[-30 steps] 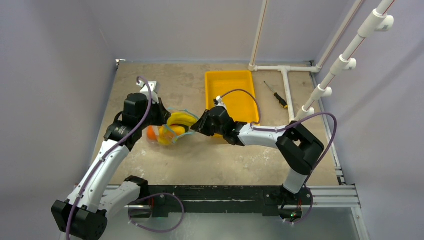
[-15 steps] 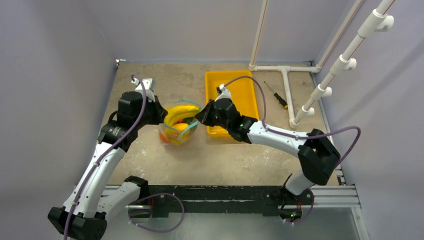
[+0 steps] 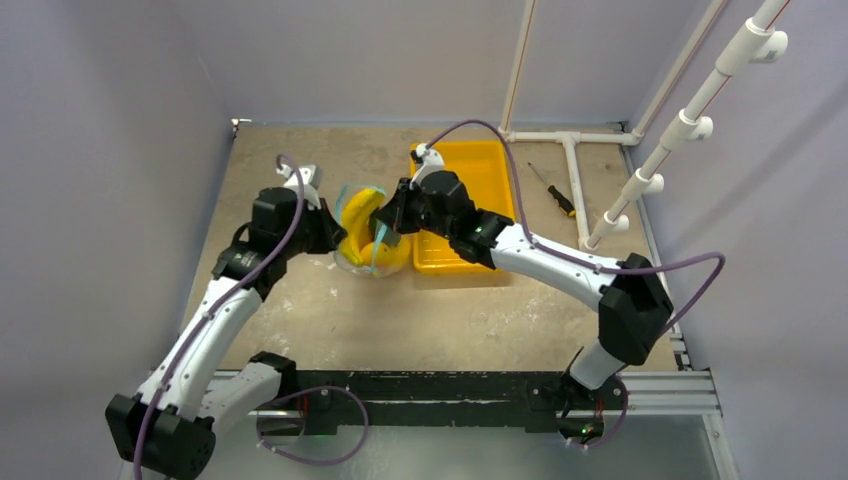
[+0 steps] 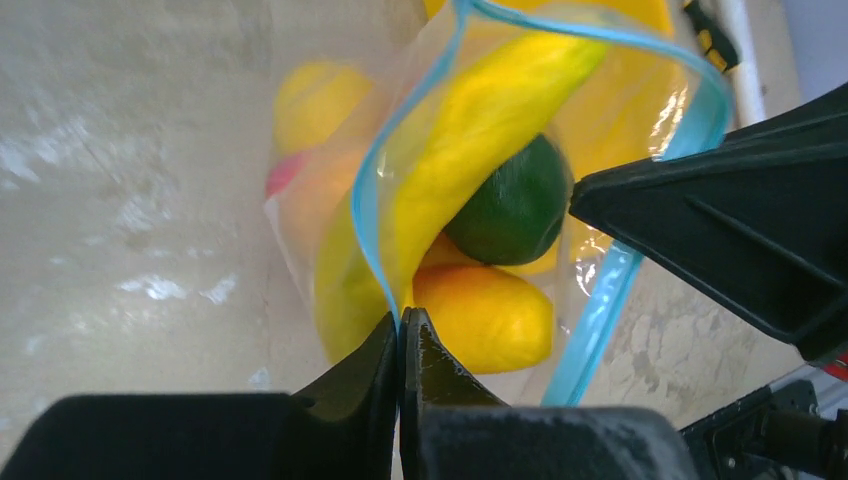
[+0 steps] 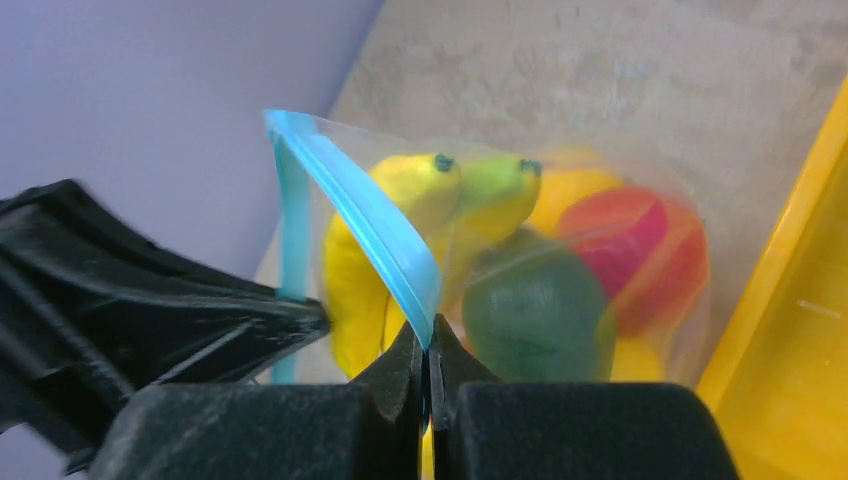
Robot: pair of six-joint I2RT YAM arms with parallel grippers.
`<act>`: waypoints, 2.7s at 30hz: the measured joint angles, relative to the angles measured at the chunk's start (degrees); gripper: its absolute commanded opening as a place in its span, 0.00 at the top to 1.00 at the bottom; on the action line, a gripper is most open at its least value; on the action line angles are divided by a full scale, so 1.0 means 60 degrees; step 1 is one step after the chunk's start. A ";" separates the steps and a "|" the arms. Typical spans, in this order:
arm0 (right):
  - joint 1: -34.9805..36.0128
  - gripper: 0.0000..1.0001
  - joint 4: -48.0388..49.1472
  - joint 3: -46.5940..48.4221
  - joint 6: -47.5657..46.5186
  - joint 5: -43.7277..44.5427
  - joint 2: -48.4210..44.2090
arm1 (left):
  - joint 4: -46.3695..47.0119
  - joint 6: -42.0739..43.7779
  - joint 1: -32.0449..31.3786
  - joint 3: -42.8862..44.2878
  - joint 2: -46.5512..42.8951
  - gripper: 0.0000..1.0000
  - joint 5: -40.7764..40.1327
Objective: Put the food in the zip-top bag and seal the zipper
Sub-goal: Adjust the zipper food storage bag at the center of the board.
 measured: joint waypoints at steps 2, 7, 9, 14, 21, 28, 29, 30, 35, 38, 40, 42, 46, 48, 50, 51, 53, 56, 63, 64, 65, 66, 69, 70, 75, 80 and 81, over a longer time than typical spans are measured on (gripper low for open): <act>-0.0015 1.00 0.0000 -0.0222 -0.0080 -0.0306 0.0335 | 0.0561 -0.0233 0.0000 -0.0863 0.0342 1.00 0.0302; -0.0015 1.00 -0.0270 -0.0375 -0.0335 -0.0623 0.0590 | 0.0882 -0.0557 -0.0004 -0.1825 0.1384 1.00 0.0754; -0.0007 1.00 -0.0386 -0.0153 -0.0474 -0.0637 0.0521 | 0.0637 -0.0568 -0.0007 -0.1439 0.1293 1.00 0.0889; -0.0073 1.00 -0.0583 0.0637 -0.0736 -0.0459 0.0178 | 0.0393 -0.0430 -0.0007 0.0816 0.0911 1.00 0.0969; -0.0033 1.00 -0.0029 0.0557 -0.0714 -0.0780 0.0040 | 0.1789 -0.0670 0.0004 0.0262 0.0178 1.00 0.1344; -0.0040 1.00 -0.0007 -0.0346 -0.0648 -0.0980 0.0911 | 0.2317 -0.1184 -0.0029 -0.1661 0.1464 1.00 0.2371; -0.0040 1.00 0.0000 -0.0342 -0.0648 -0.0980 0.0918 | 0.2229 -0.1177 -0.0044 -0.1563 0.1381 1.00 0.2379; -0.0040 1.00 0.0000 -0.0331 -0.0652 -0.0980 0.0896 | 0.2036 -0.1166 -0.0040 -0.1344 0.1311 1.00 0.2386; -0.0058 1.00 -0.0113 -0.0011 -0.0696 -0.0892 0.0692 | 0.1337 -0.1024 0.0000 0.0495 0.1093 1.00 0.2350; -0.0073 1.00 -0.0138 0.0204 -0.0710 -0.0896 0.0393 | 0.1260 -0.0951 0.0022 0.1086 0.0743 1.00 0.2313; -0.0047 1.00 -0.0055 0.0222 -0.0710 -0.0900 0.0197 | 0.1300 -0.0940 0.0018 0.1133 0.0470 1.00 0.2328; -0.0033 1.00 0.0062 0.0222 -0.0692 -0.0984 0.0091 | 0.1453 -0.0965 0.0022 0.0980 0.0361 1.00 0.2397; -0.0036 1.00 0.0215 0.0047 -0.0539 -0.1326 0.0186 | 0.1971 -0.1188 0.0022 -0.0018 0.0535 1.00 0.2575; -0.0036 1.00 0.0284 -0.0182 -0.0474 -0.1504 0.0226 | 0.1942 -0.1228 0.0022 -0.0521 0.0754 1.00 0.2583; -0.0033 1.00 0.0280 -0.0310 -0.0466 -0.1657 0.0328 | 0.1781 -0.1293 0.0022 -0.0867 0.0903 1.00 0.2597; -0.0029 1.00 0.0284 -0.0317 -0.0466 -0.1759 0.0390 | 0.1730 -0.1348 0.0022 -0.0936 0.0925 1.00 0.2612; 0.0004 1.00 0.0339 -0.0313 -0.0503 -0.1810 0.0488 | 0.1683 -0.1355 0.0022 -0.0940 0.0896 1.00 0.2630; 0.0004 1.00 0.0313 -0.0237 -0.0630 -0.1829 0.0525 | 0.1687 -0.1355 0.0022 -0.0940 0.0809 1.00 0.2630; 0.0015 1.00 -0.0055 0.0197 -0.1075 -0.1821 0.0568 | 0.1657 -0.1435 0.0022 -0.0918 0.0499 1.00 0.2626; 0.0015 1.00 -0.0087 0.0244 -0.1111 -0.1821 0.0568 | 0.1636 -0.1446 0.0022 -0.0900 0.0437 1.00 0.2626; 0.0018 1.00 -0.0124 0.0295 -0.1140 -0.1818 0.0568 | 0.1621 -0.1464 0.0022 -0.0882 0.0372 1.00 0.2630; 0.0022 1.00 -0.0142 0.0321 -0.1162 -0.1818 0.0568 | 0.1628 -0.1483 0.0022 -0.0878 0.0313 1.00 0.2630; 0.0033 1.00 -0.0157 0.0339 -0.1173 -0.1818 0.0601 | 0.1625 -0.1621 0.0022 -0.0882 0.0120 1.00 0.2601; 0.0033 0.97 -0.0157 0.0346 -0.1177 -0.1818 0.0634 | 0.1621 -0.1643 0.0022 -0.0882 0.0066 1.00 0.2550; 0.0033 0.79 -0.0215 0.0357 -0.1239 -0.1781 0.0860 | 0.1698 -0.1770 0.0022 -0.1086 -0.0055 1.00 0.2422; 0.0047 0.66 -0.0259 0.0463 -0.1304 -0.1712 0.0892 | 0.1778 -0.1974 0.0022 -0.1497 -0.0135 1.00 0.2350; 0.0051 0.63 -0.0255 0.0492 -0.1319 -0.1708 0.0889 | 0.1774 -0.2025 0.0022 -0.1530 -0.0168 1.00 0.2320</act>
